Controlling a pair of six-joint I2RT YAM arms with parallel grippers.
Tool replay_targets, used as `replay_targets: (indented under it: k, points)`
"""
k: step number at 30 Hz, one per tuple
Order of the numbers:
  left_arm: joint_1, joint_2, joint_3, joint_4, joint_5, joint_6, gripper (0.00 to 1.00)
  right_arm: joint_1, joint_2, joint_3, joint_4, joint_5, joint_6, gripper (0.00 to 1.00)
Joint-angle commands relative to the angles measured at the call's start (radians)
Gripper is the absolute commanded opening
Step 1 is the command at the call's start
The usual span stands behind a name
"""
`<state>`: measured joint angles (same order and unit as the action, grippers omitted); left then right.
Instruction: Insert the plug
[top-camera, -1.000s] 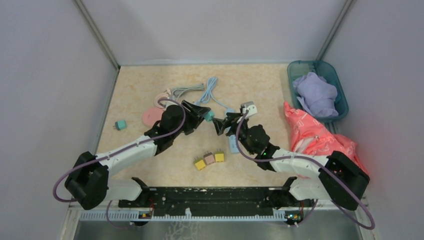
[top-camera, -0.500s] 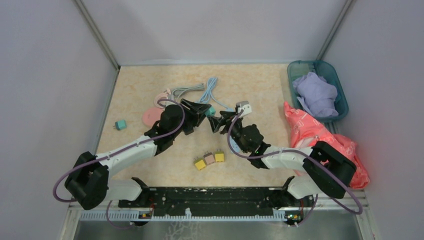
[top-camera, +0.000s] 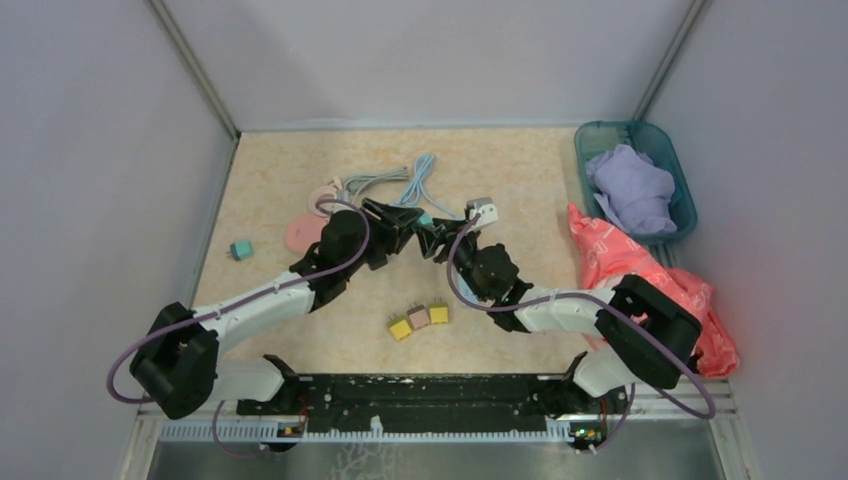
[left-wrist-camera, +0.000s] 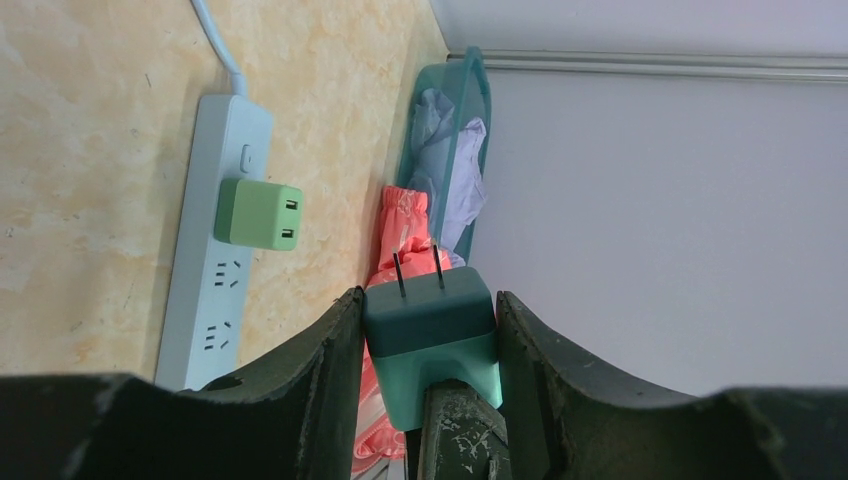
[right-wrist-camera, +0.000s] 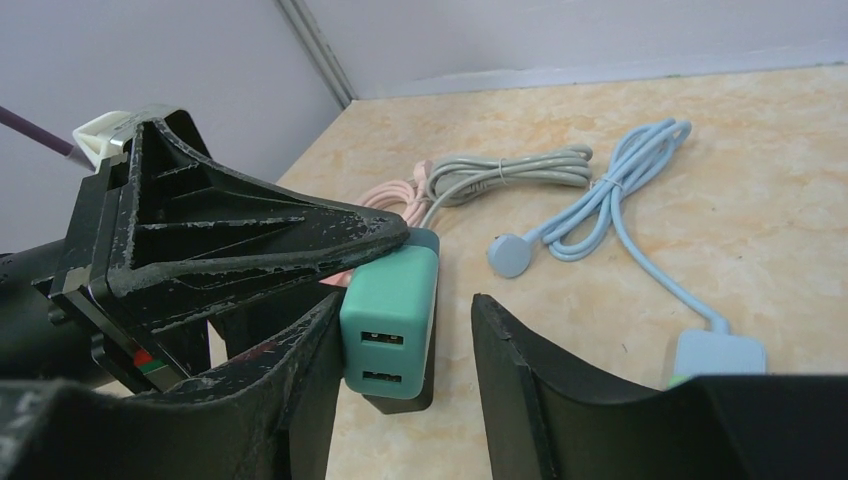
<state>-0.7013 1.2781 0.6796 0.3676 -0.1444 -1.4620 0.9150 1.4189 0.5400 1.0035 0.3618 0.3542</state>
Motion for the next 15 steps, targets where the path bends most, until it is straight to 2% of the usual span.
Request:
replay_targets:
  k: [1,5,10,13,15]
  points:
    - [-0.01,0.006,-0.009,0.056,-0.003,-0.028,0.2,0.016,0.011,0.045,0.052,0.016,0.015,0.48]
    - [-0.016,0.009,-0.02,0.083,-0.002,-0.04,0.2,0.016,0.021,0.048,0.047,0.015,0.019,0.43]
    - [-0.022,0.011,-0.026,0.094,-0.003,-0.046,0.22,0.016,0.021,0.044,0.043,0.016,0.02,0.31]
    - [-0.021,0.005,-0.03,0.099,-0.002,-0.027,0.33,0.016,-0.003,0.035,0.03,0.021,0.011,0.21]
    - [-0.021,0.002,-0.034,0.099,-0.006,-0.003,0.4,0.016,-0.032,0.032,-0.006,0.022,0.001,0.09]
